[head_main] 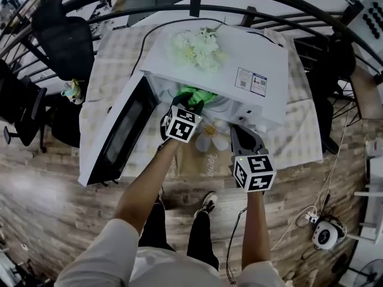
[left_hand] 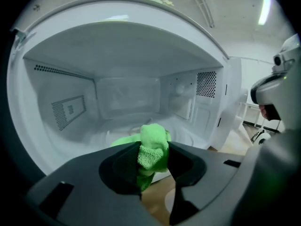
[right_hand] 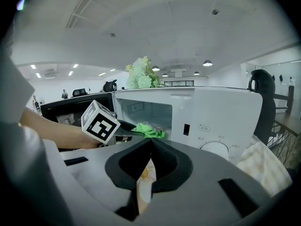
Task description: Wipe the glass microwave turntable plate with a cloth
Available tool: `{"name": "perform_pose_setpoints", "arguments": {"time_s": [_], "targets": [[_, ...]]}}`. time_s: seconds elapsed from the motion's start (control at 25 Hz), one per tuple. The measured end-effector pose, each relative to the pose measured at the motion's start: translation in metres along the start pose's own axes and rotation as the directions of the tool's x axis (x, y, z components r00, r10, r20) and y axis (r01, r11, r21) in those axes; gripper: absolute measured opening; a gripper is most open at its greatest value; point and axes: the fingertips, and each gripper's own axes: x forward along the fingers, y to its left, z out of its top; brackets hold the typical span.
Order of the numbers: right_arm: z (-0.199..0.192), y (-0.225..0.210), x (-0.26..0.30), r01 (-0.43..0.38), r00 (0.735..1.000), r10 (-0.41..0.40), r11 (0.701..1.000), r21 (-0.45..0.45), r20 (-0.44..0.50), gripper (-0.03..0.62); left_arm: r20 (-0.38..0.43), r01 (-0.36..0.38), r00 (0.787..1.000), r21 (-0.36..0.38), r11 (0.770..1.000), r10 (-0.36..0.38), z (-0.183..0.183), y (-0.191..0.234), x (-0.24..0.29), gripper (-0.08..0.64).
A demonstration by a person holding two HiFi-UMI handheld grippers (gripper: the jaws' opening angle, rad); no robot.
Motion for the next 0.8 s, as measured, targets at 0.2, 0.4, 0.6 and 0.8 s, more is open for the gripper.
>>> {"name": "perform_pose_setpoints", "arguments": {"time_s": [0.2, 0.4, 0.6, 0.8], "targets": [[0.004, -0.007, -0.004, 0.009, 1.0, -0.009, 1.0, 0.005, 0.006, 0.014, 0.024, 0.116, 0.993, -0.016, 0.993, -0.115, 0.012, -0.042, 0.015, 0.161], [0.003, -0.015, -0.011, 0.023, 1.0, -0.023, 1.0, 0.007, 0.002, 0.014, 0.059, 0.235, 0.972, -0.103, 0.967, -0.23, 0.026, -0.082, 0.03, 0.161], [0.003, -0.016, -0.014, 0.035, 0.999, -0.035, 0.999, 0.009, 0.0, 0.014, 0.125, 0.238, 0.967, -0.113, 0.965, -0.224, 0.033, -0.078, 0.025, 0.161], [0.002, -0.012, -0.013, 0.026, 1.0, -0.026, 1.0, 0.009, -0.001, 0.014, 0.29, 0.152, 0.951, -0.141, 0.978, -0.106, 0.056, -0.028, 0.0, 0.161]]}}
